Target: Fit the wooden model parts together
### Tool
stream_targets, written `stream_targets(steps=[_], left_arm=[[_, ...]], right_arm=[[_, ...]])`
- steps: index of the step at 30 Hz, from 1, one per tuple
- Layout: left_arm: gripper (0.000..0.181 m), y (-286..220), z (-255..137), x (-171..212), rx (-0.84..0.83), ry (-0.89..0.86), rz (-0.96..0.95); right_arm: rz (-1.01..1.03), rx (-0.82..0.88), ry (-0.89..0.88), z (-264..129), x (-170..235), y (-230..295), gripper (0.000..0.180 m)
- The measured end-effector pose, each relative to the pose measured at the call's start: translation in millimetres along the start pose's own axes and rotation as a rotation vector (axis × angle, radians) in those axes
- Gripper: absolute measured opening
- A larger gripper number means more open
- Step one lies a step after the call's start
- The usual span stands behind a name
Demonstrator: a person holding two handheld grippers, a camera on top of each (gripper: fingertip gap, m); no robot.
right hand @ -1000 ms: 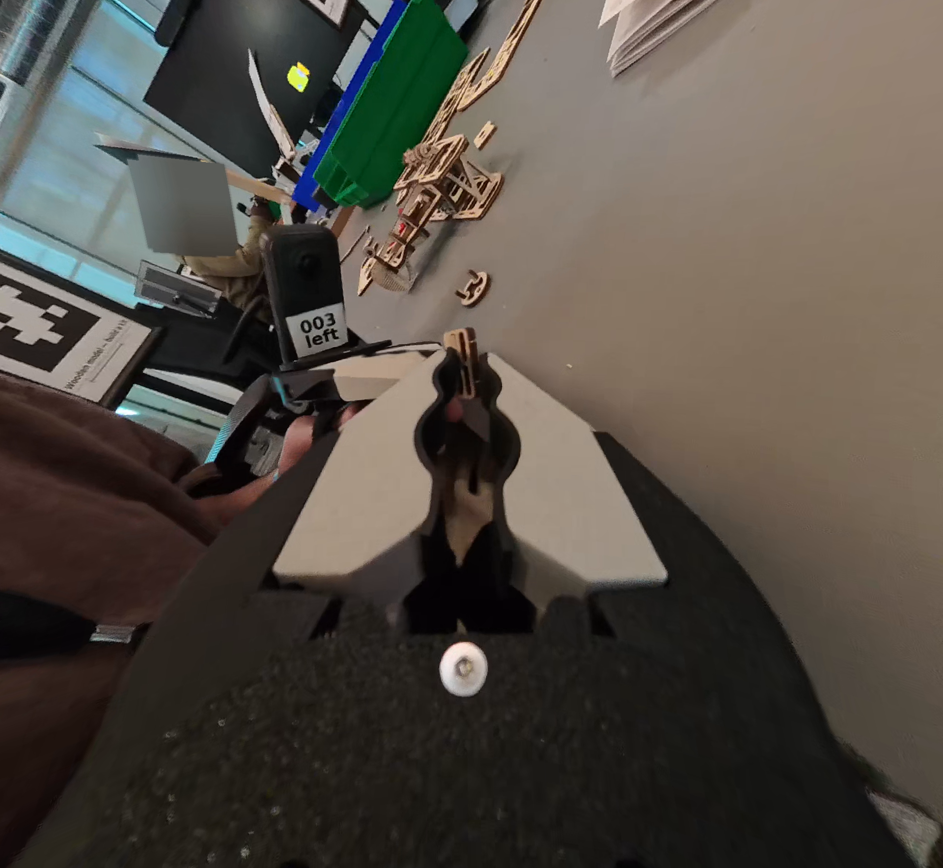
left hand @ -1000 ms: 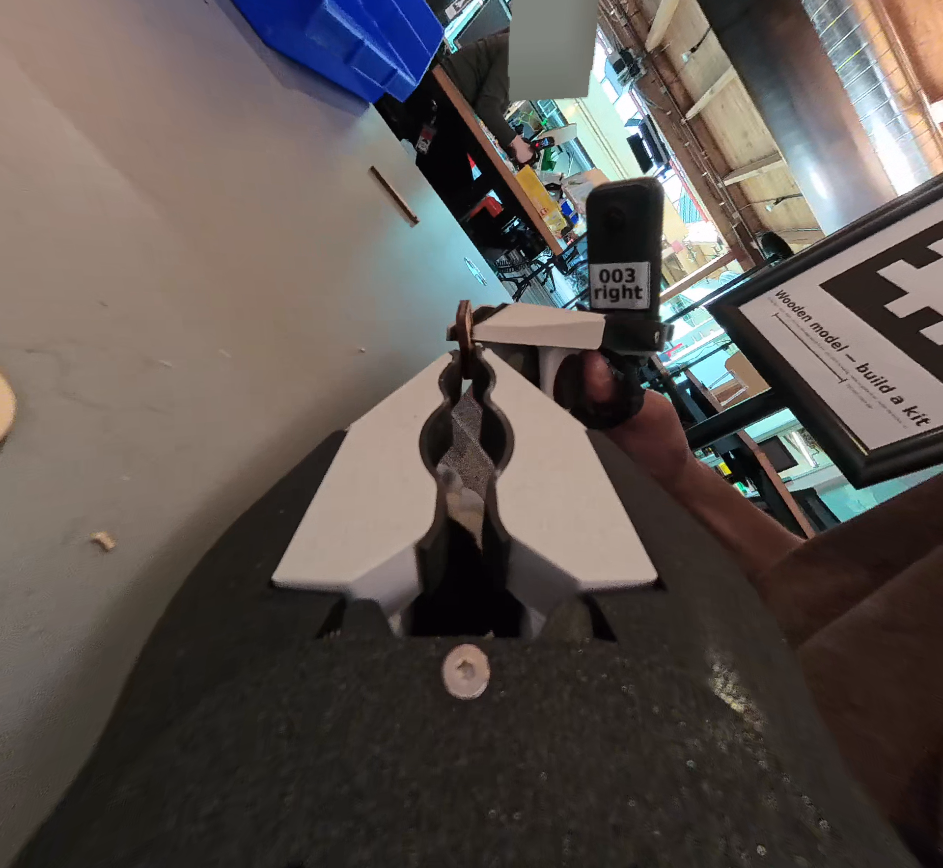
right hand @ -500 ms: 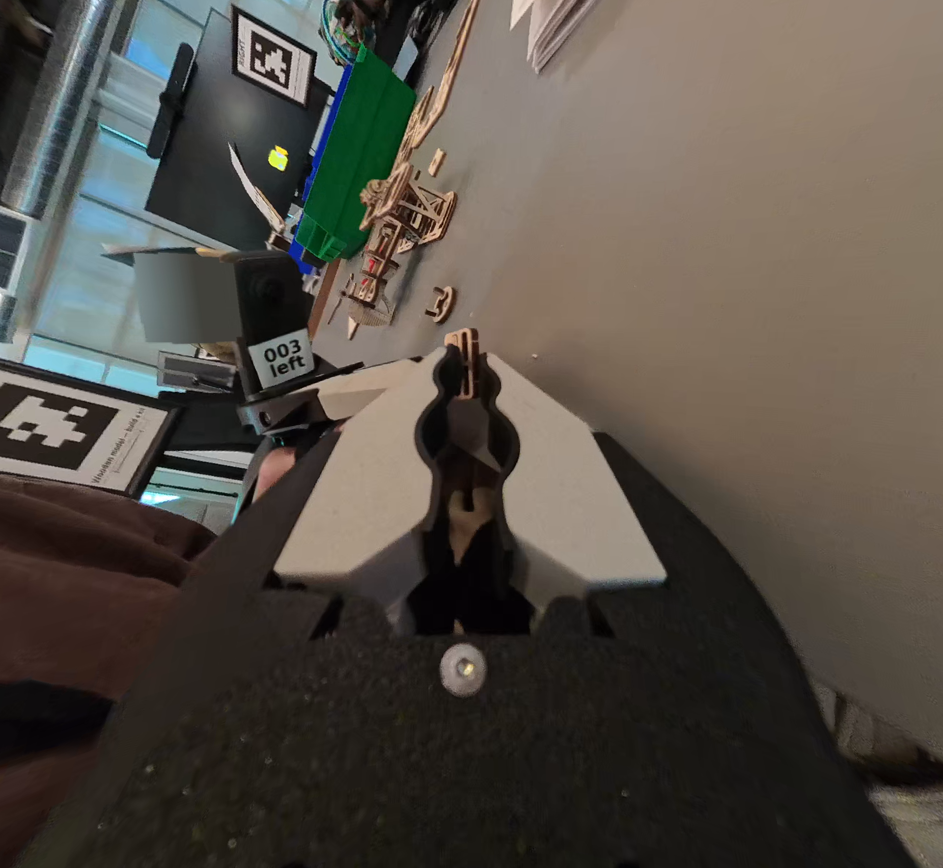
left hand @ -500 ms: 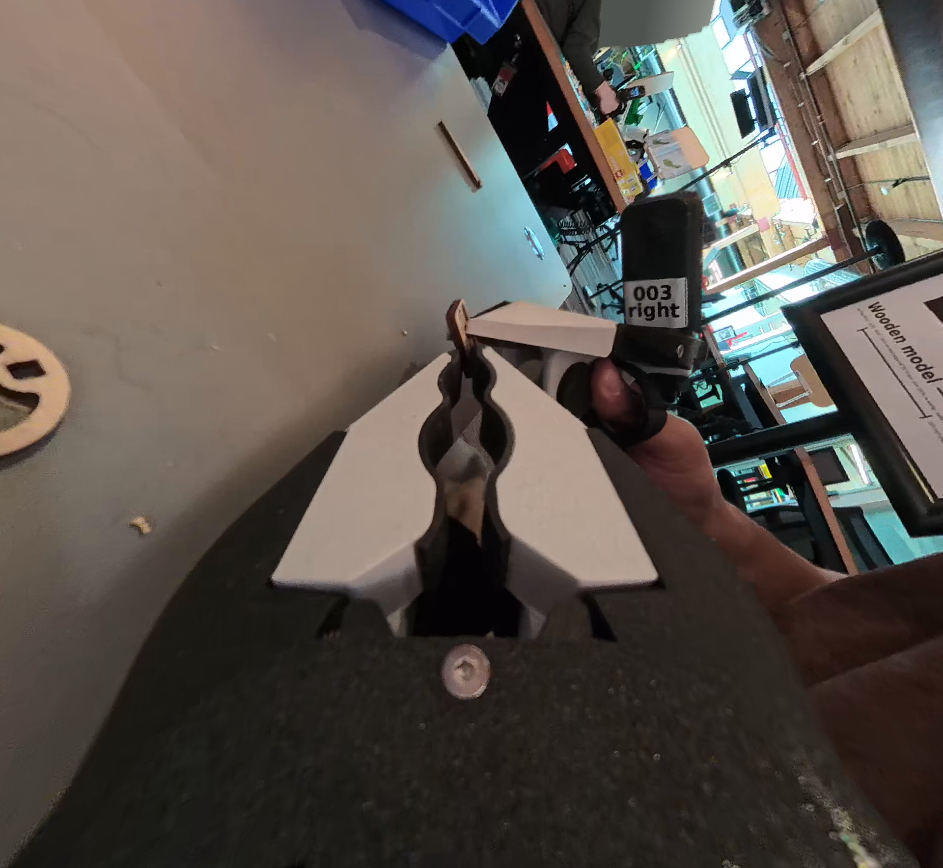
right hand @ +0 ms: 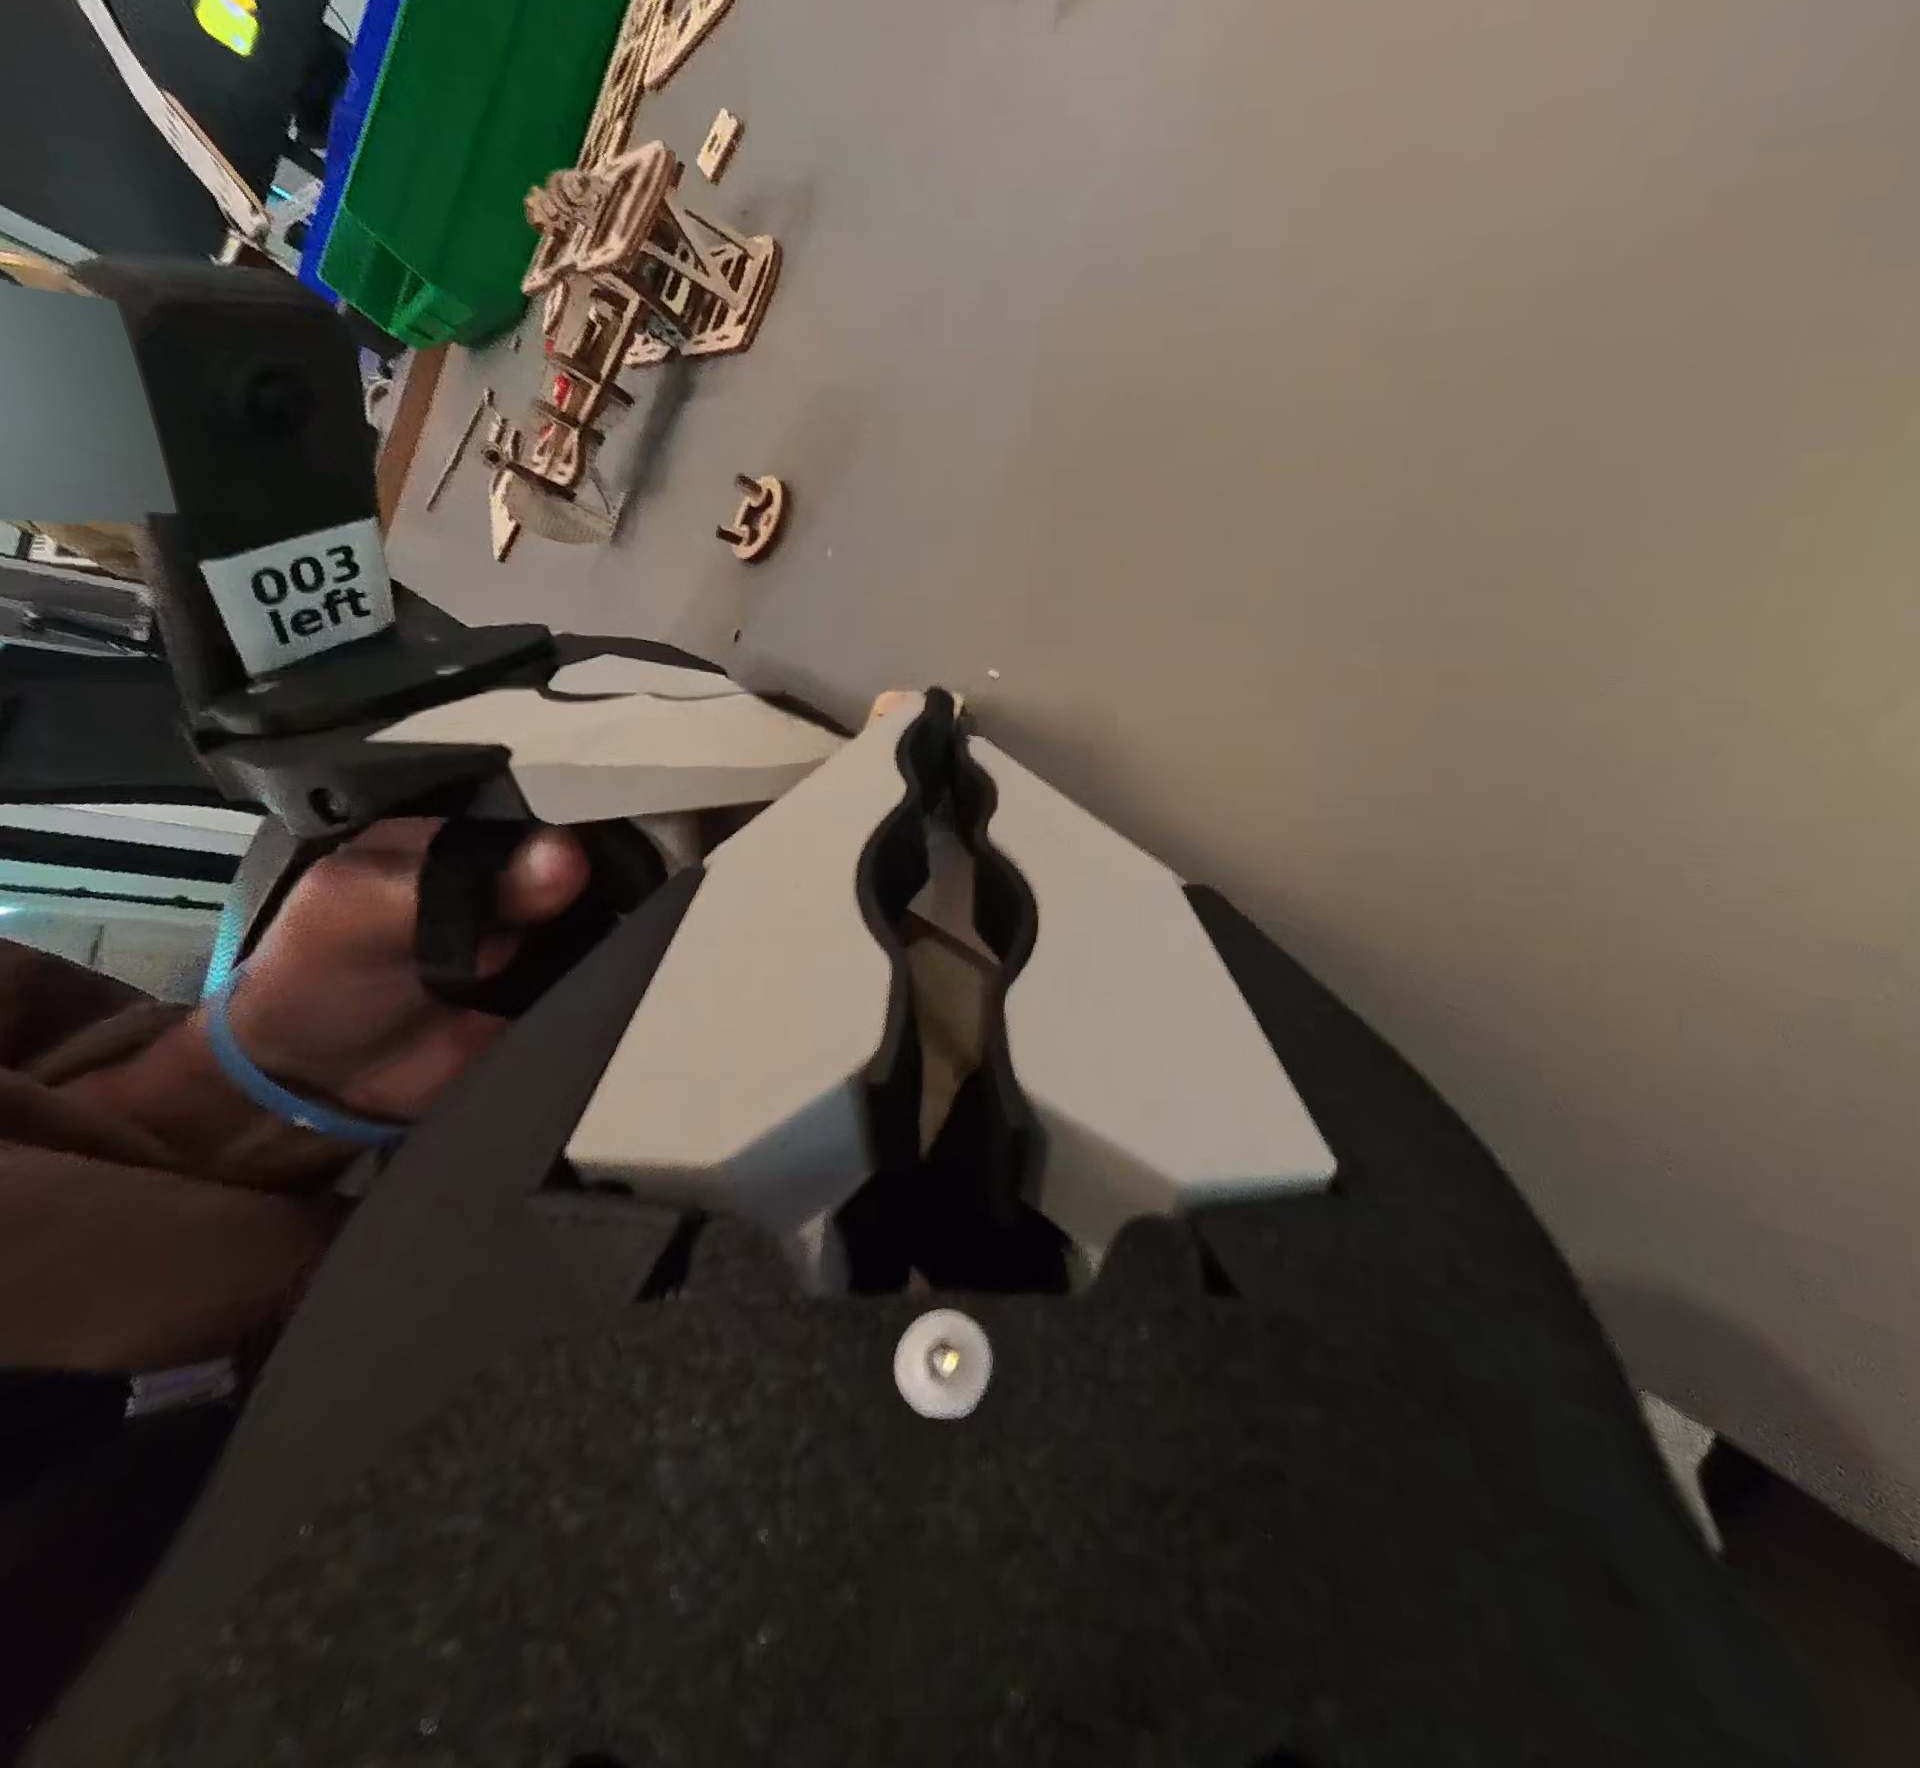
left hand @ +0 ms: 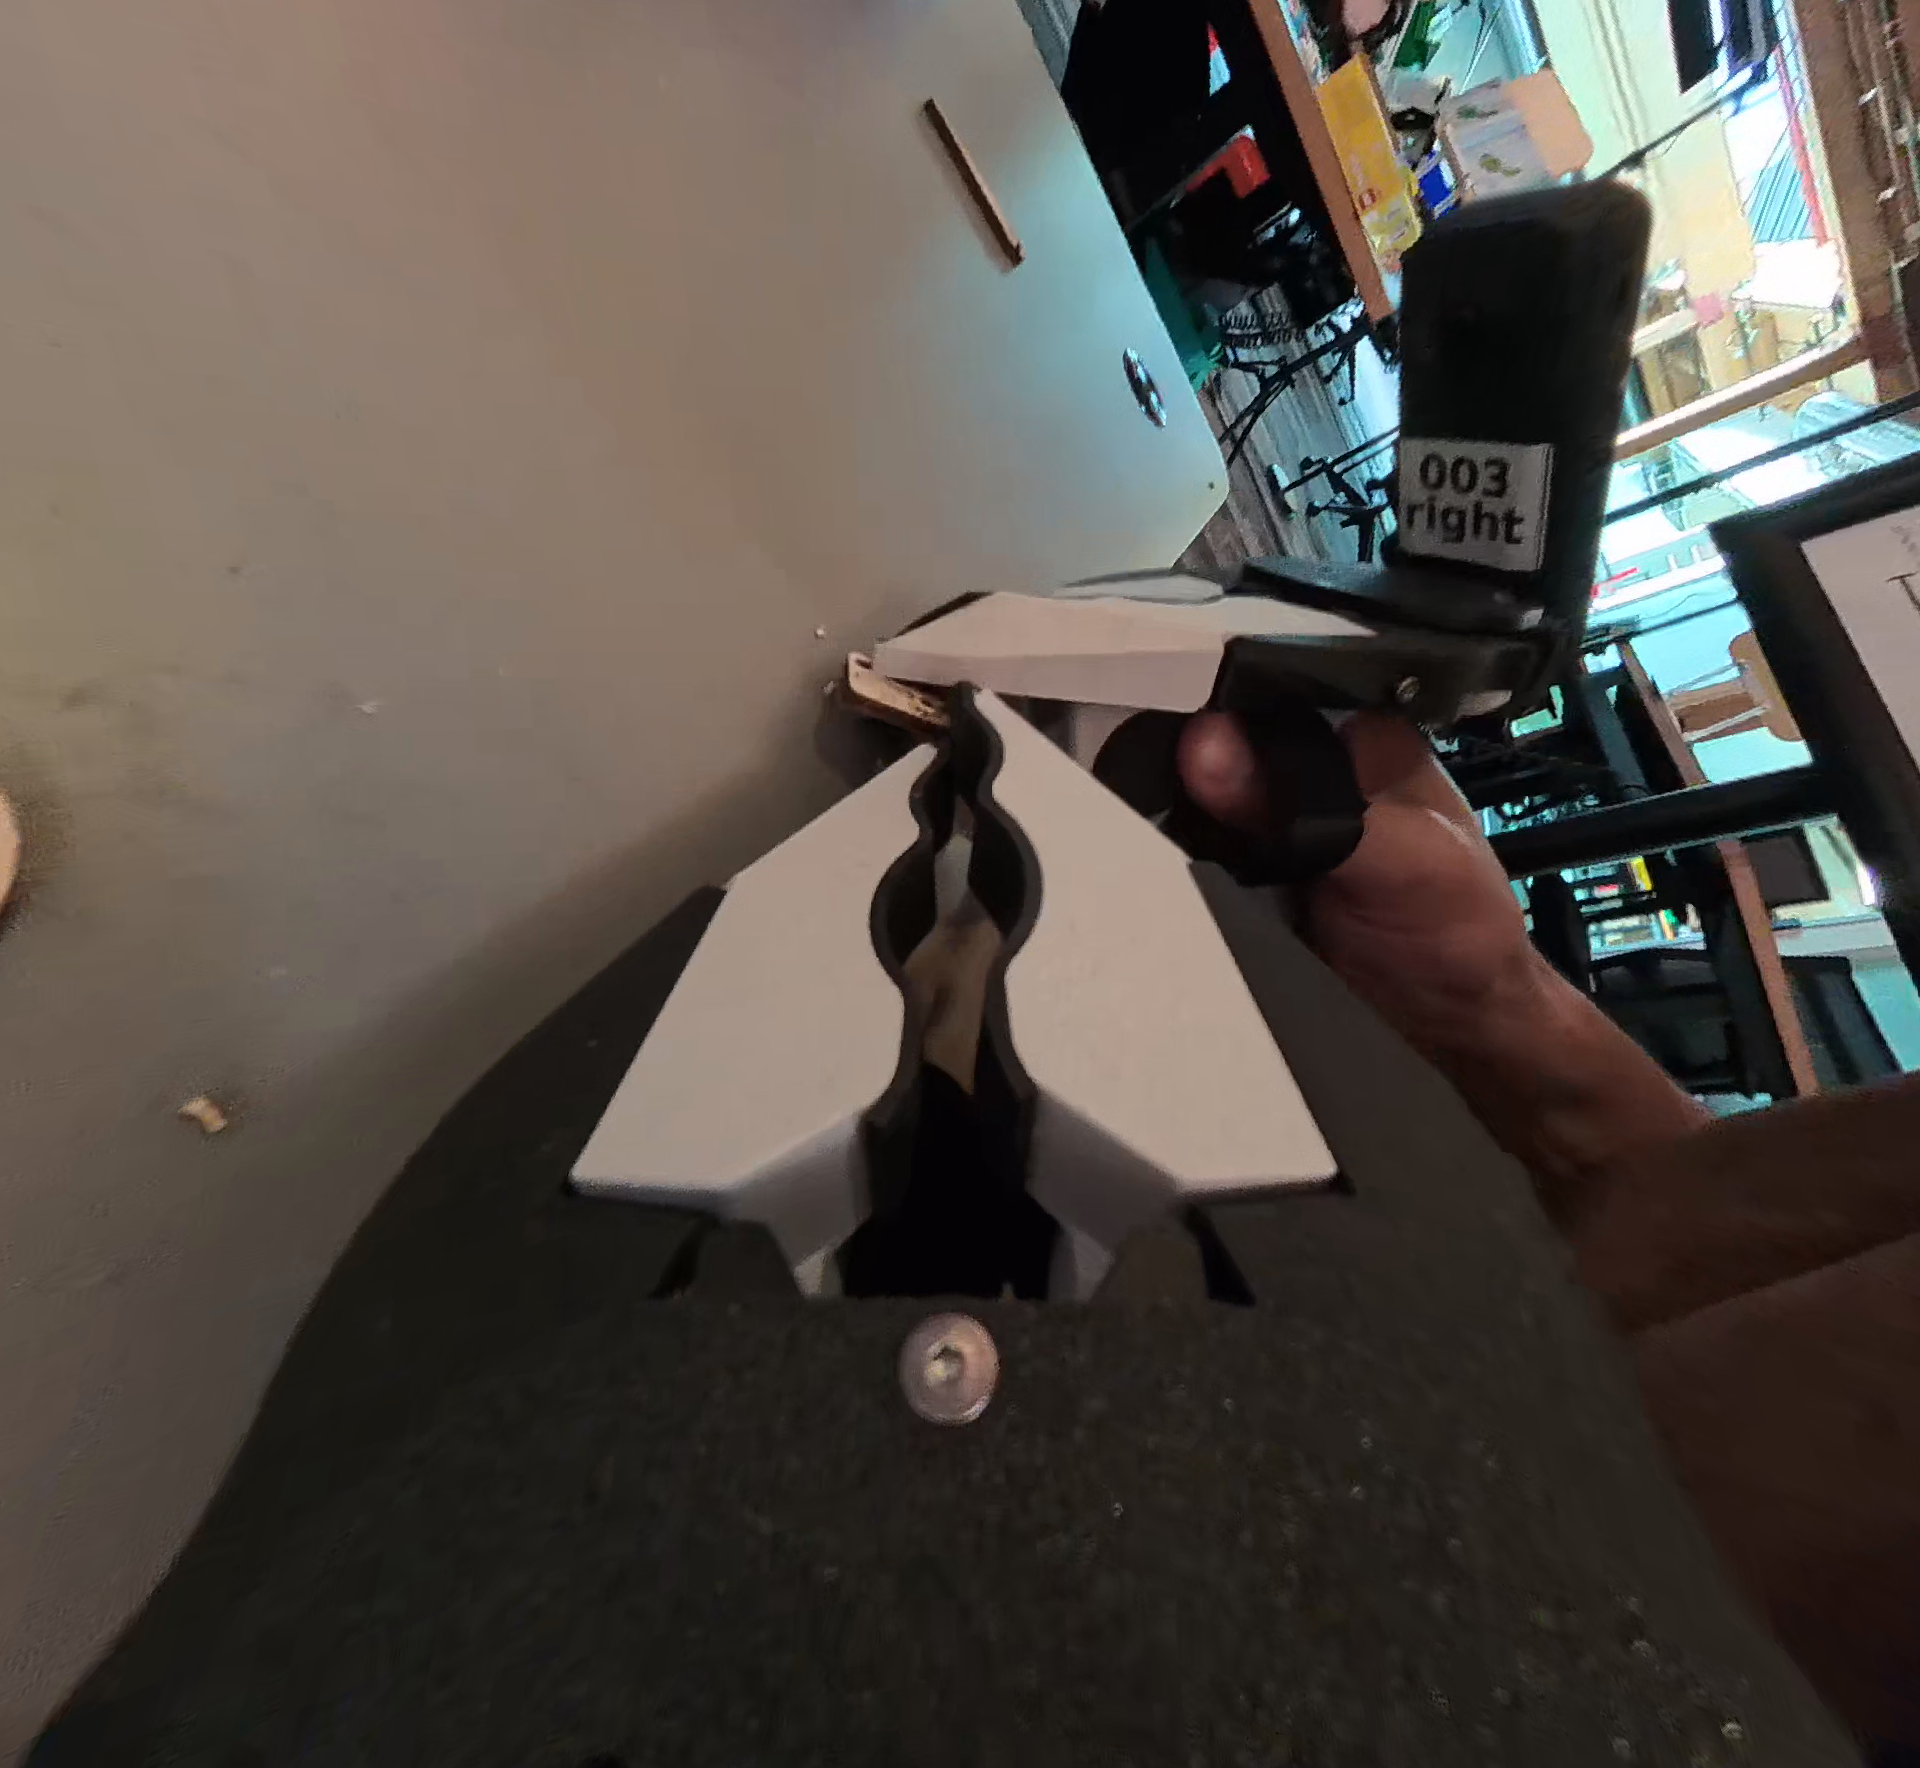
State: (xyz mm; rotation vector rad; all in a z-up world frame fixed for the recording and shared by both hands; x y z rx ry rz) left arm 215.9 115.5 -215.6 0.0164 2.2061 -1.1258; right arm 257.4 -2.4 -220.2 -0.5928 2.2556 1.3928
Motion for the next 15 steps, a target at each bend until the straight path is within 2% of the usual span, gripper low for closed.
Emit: stream_targets(steps=[4, 6, 12, 15], left_arm=[[0.0, 0, -1, 0, 0.01, 0.082, -0.022], [0.0, 2, -5, 0, -0.018, 0.112, -0.02], [0.0, 5, -16, 11, -0.022, 0.134, -0.094], [0.0, 5, -18, 14, -0.014, 0.118, -0.134]], right_arm=[[0.14, -0.14, 0.003, -6, -5, -4, 0.004], [0.144, -0.189, 0.039, -13, -8, -4, 0.019], [-0.108, -0.032, 0.184, -8, -3, 11, 0.026], [-0.216, 0.055, 0.225, 1, -2, 21, 0.02]])
Point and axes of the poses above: each gripper's, where its closed fingertips meet, z out along the fingers, x out of its underside, y = z × x across the jaws, the point moved 8 cm from there along -z, back along the fingers, and after that the axes turned 4 degrees about -x, right-handed, at the moved point
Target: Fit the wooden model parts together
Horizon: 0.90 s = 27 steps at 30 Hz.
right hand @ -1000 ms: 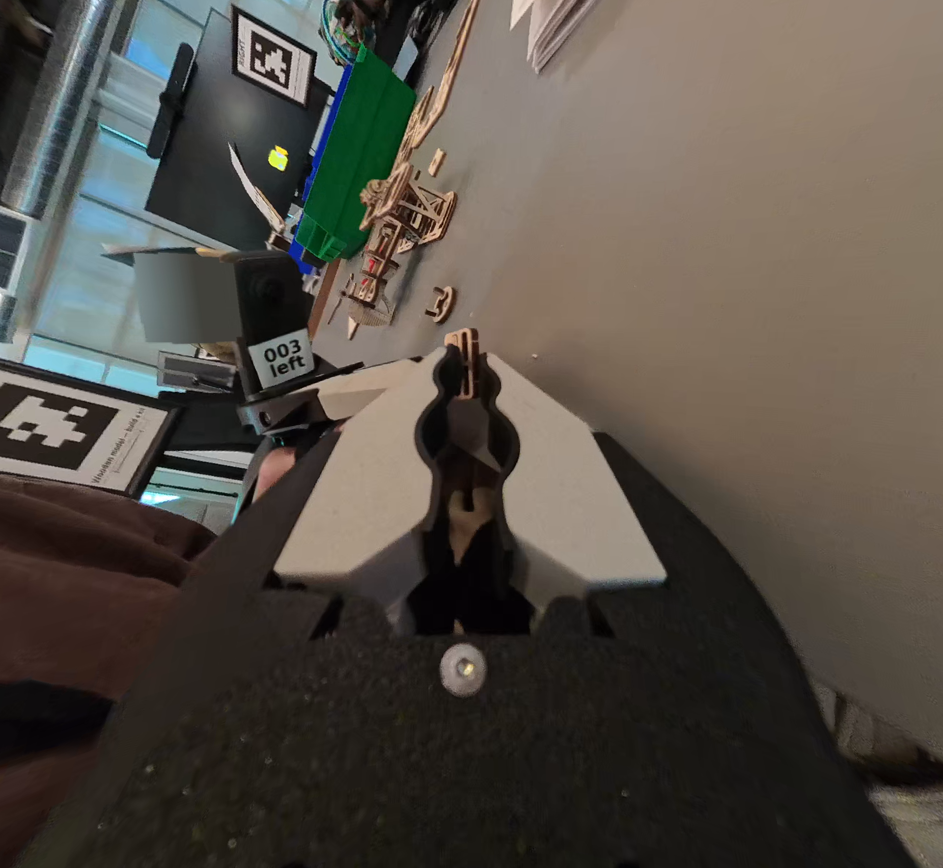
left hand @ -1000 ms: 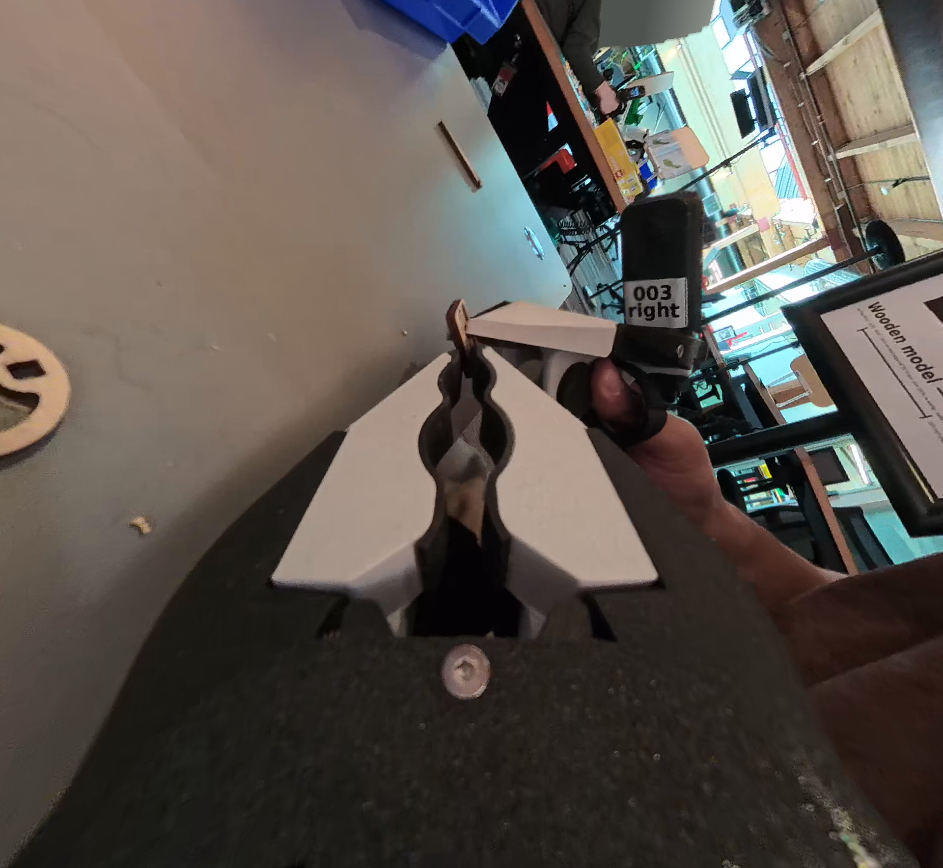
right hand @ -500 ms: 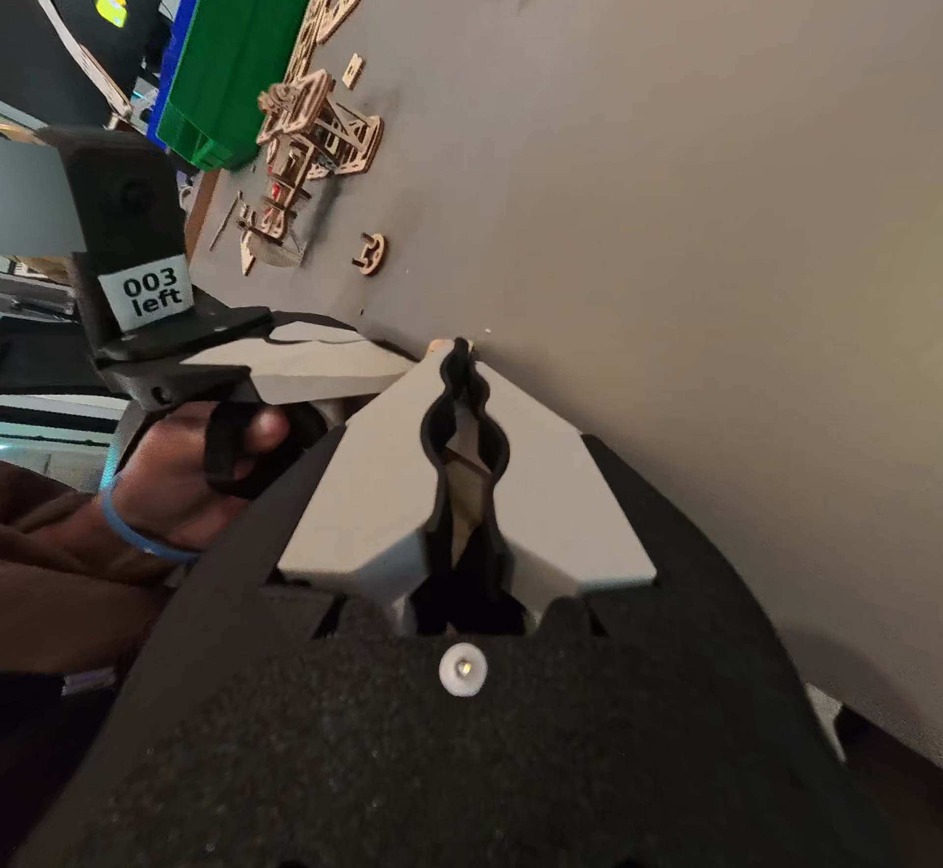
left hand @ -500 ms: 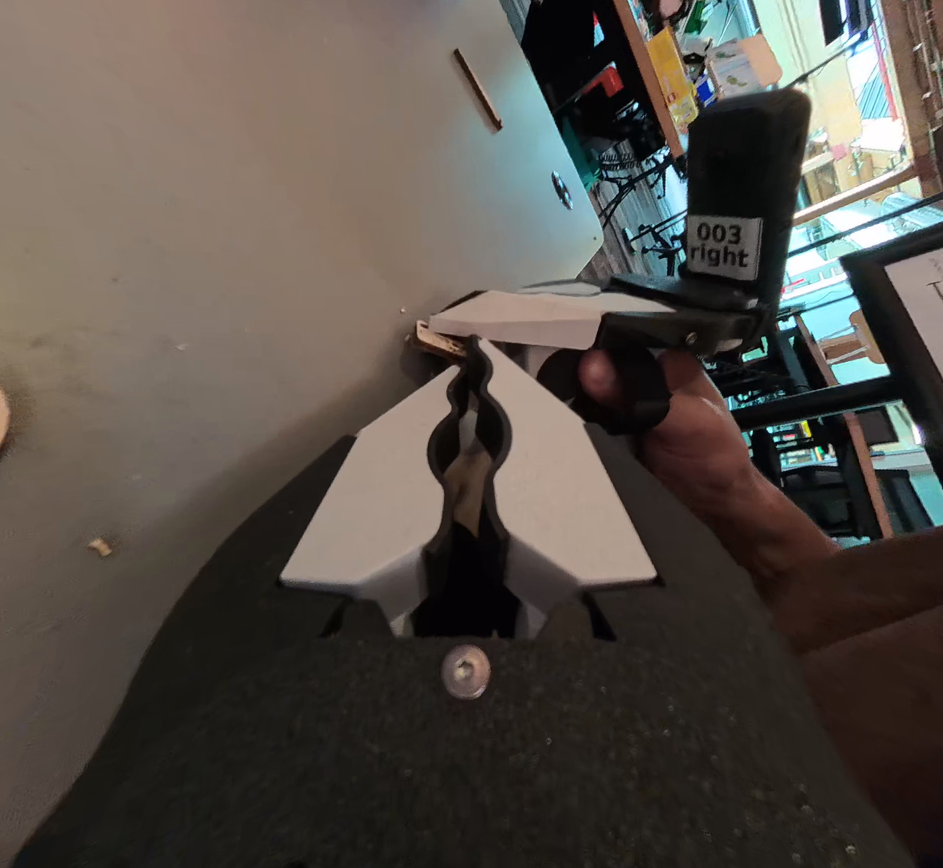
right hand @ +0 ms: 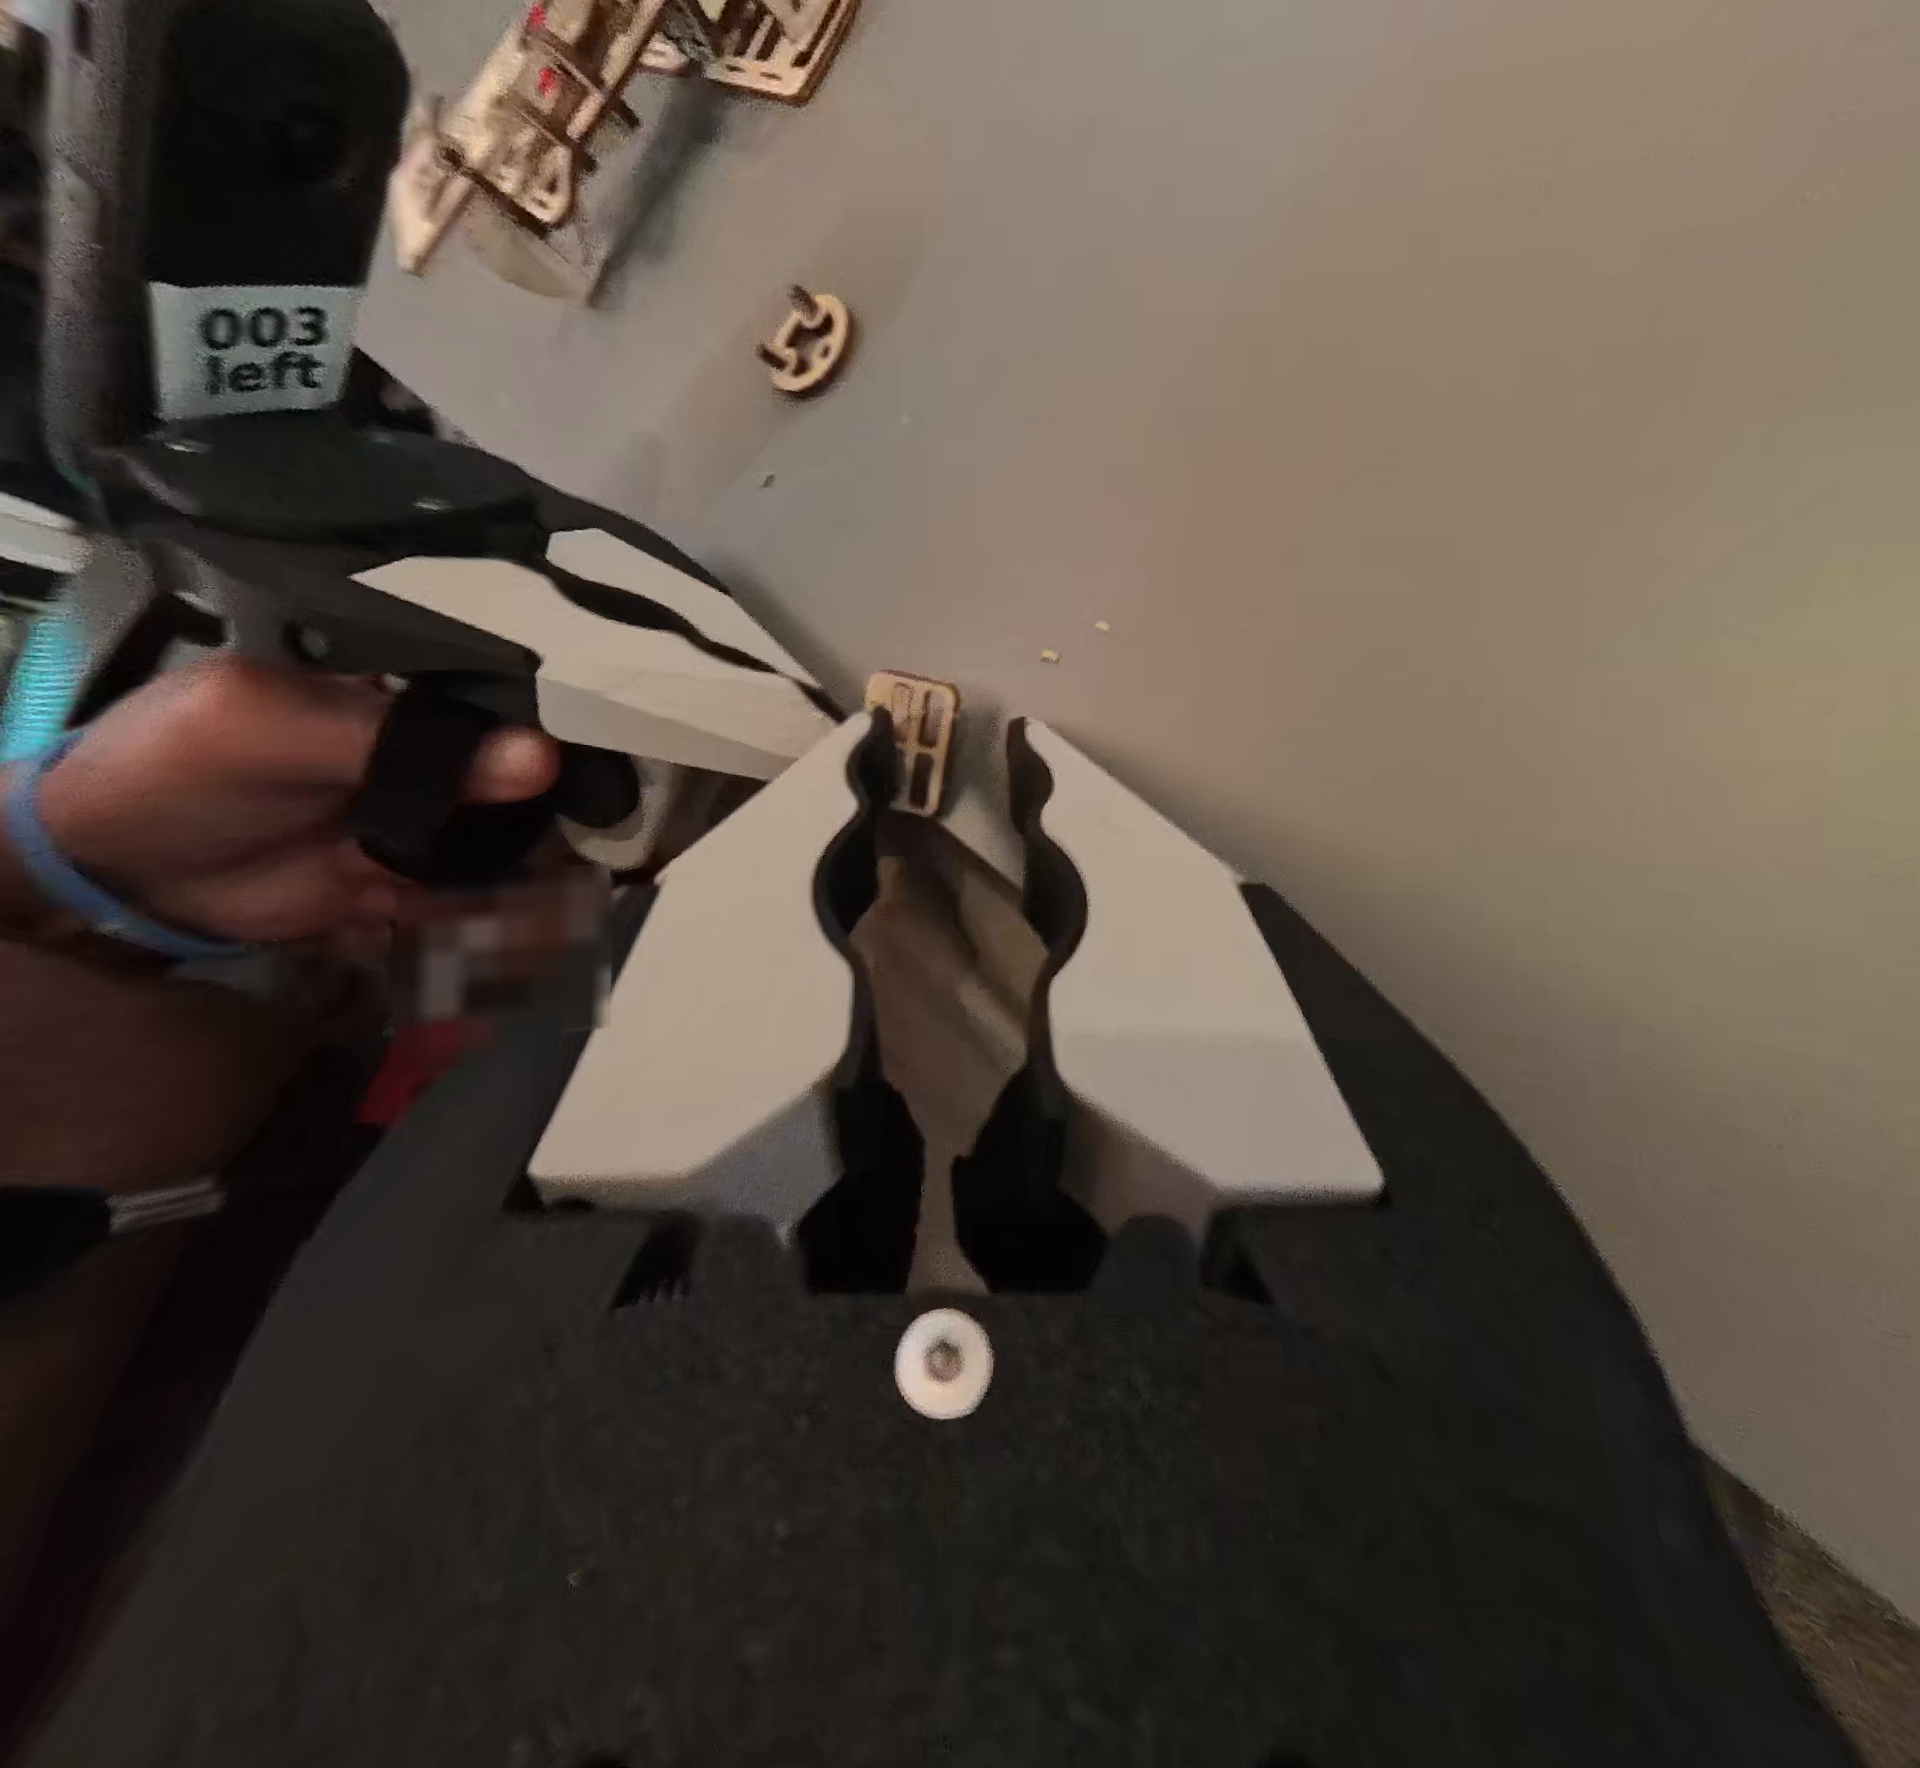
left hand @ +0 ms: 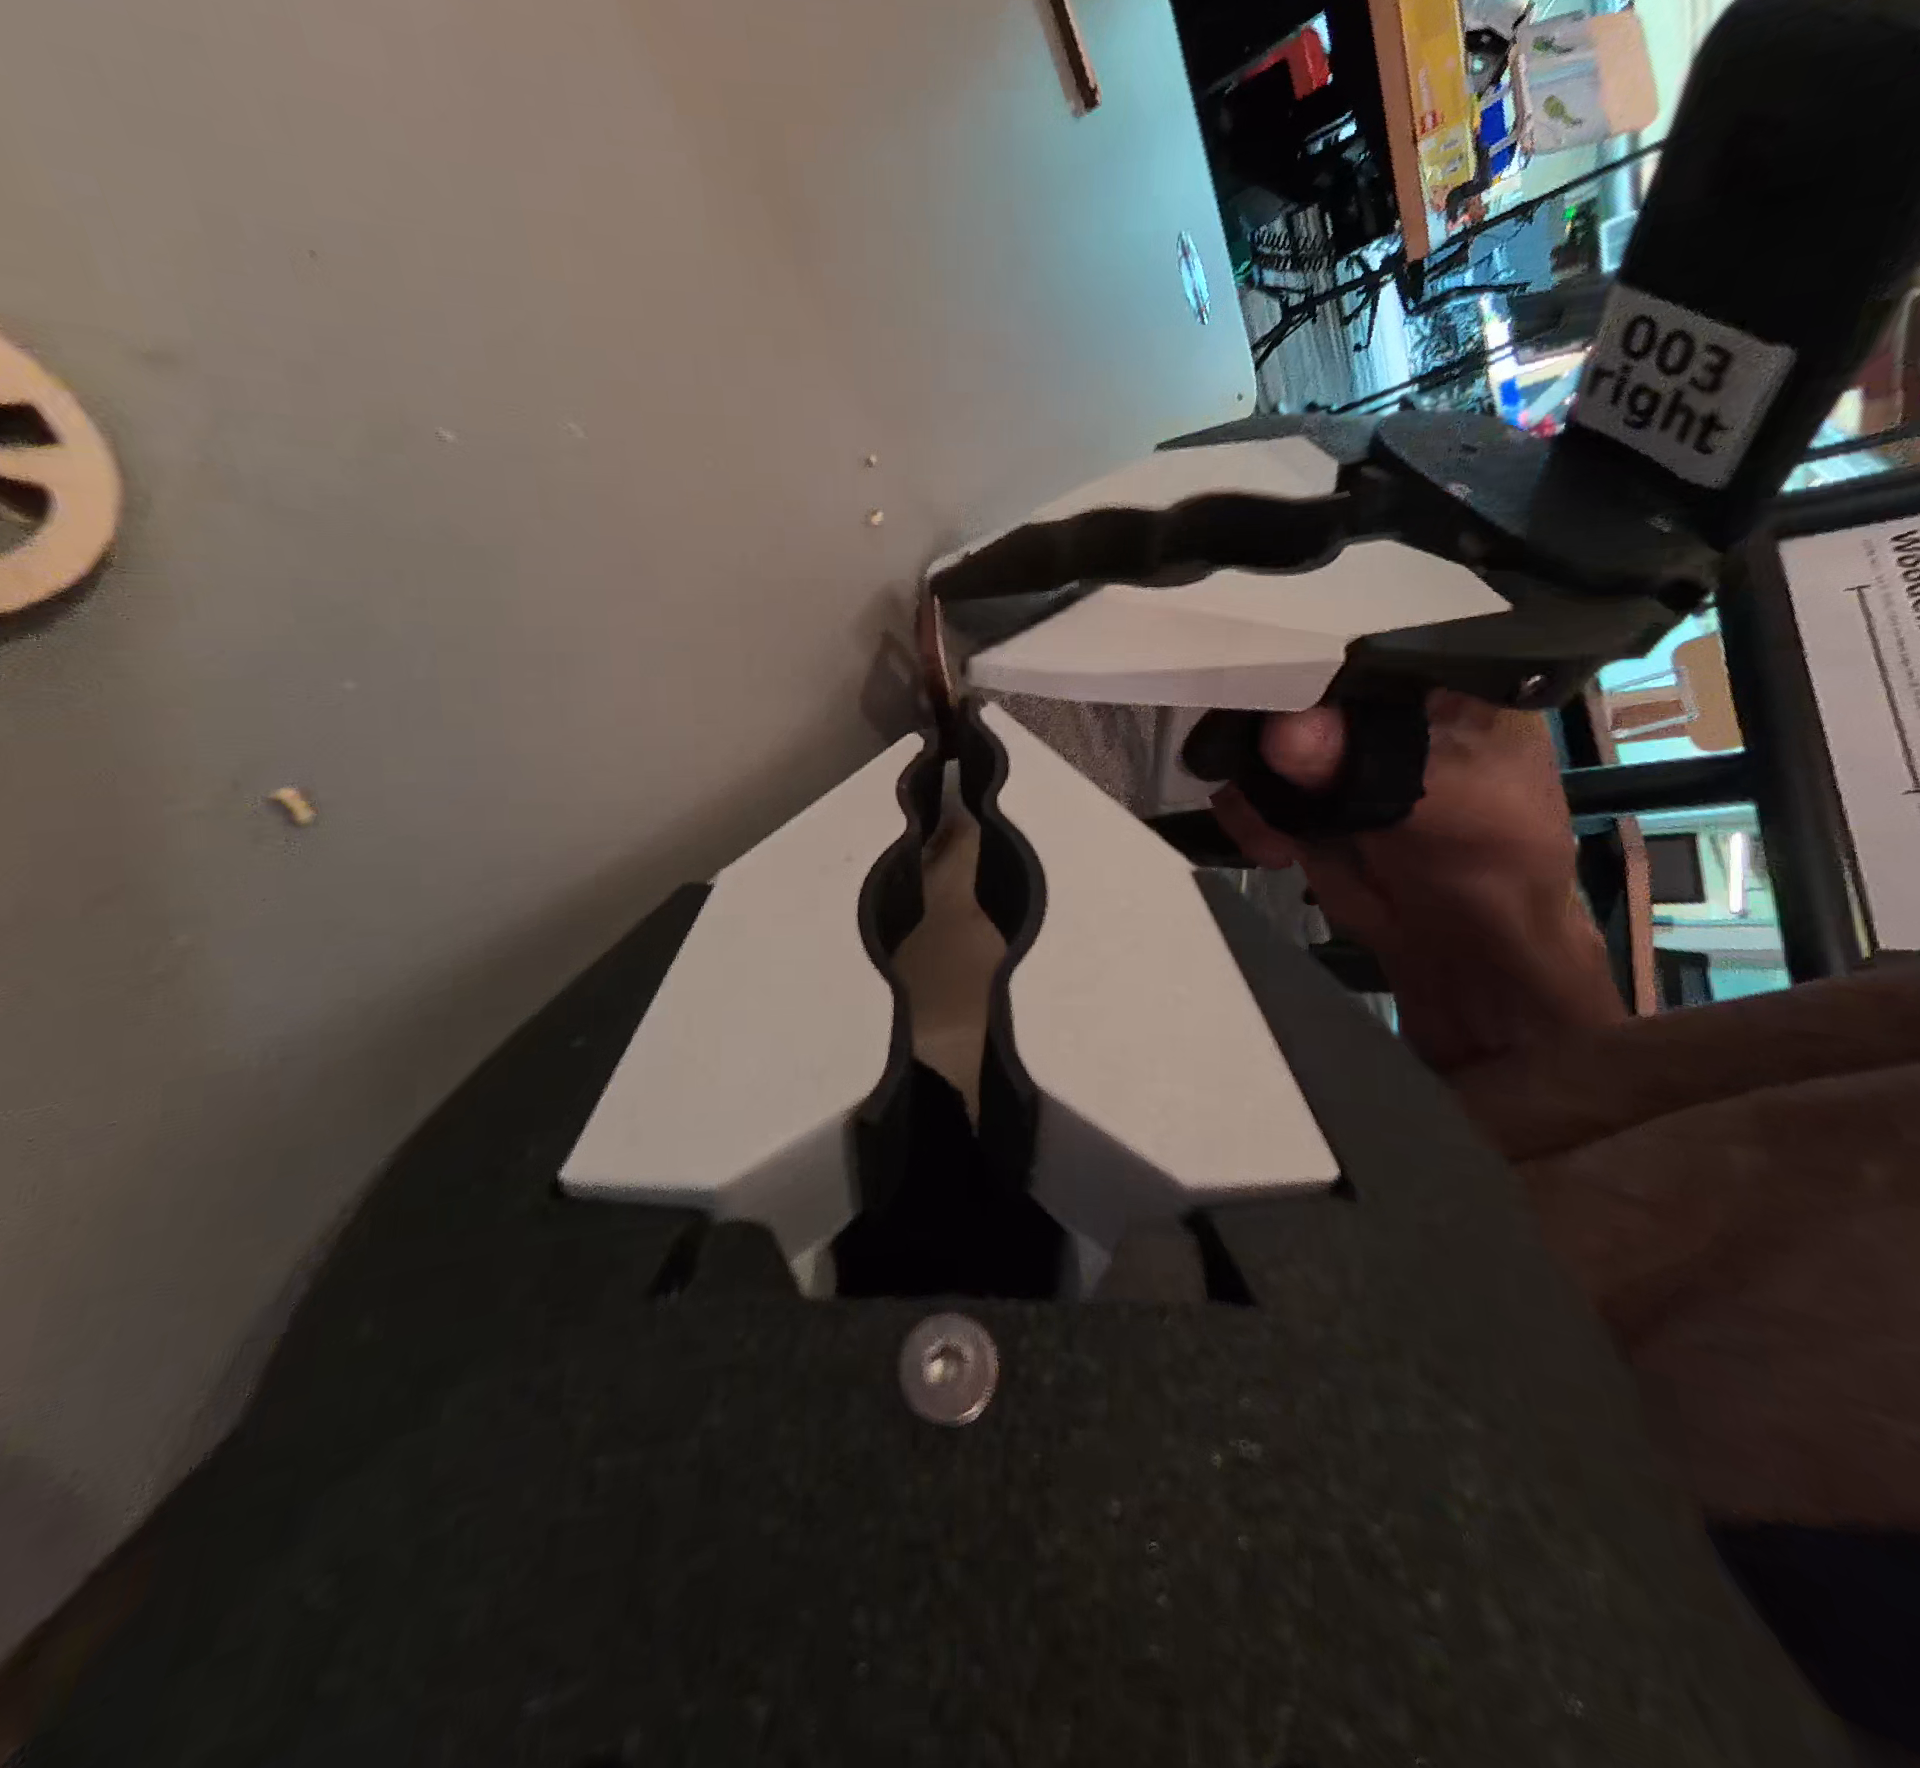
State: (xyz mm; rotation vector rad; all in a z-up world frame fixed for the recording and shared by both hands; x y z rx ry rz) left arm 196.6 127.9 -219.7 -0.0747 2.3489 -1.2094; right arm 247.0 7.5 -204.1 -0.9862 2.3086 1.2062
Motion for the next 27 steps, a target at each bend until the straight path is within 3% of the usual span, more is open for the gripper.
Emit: stream_targets(steps=[8, 15, 19, 22, 27], left_arm=[[0.0, 2, 0, 5, 0.04, -0.025, -0.057], [0.001, 6, -4, 13, 0.061, -0.063, -0.108], [0.001, 8, -12, 14, 0.023, -0.109, -0.086], [0.001, 9, -13, 17, 0.027, -0.136, -0.112], [0.001, 10, -15, 22, 0.033, -0.159, -0.094]], right_arm=[[-0.135, 0.145, 0.116, 5, -7, 9, 0.016], [-0.155, 0.107, 0.156, 7, -8, 14, 0.012], [-0.238, 0.053, 0.086, 3, -9, 25, 0.0], [-0.244, 0.079, 0.127, 8, -2, 26, 0.0], [-0.135, 0.026, 0.102, 14, 1, 21, 0.015]])
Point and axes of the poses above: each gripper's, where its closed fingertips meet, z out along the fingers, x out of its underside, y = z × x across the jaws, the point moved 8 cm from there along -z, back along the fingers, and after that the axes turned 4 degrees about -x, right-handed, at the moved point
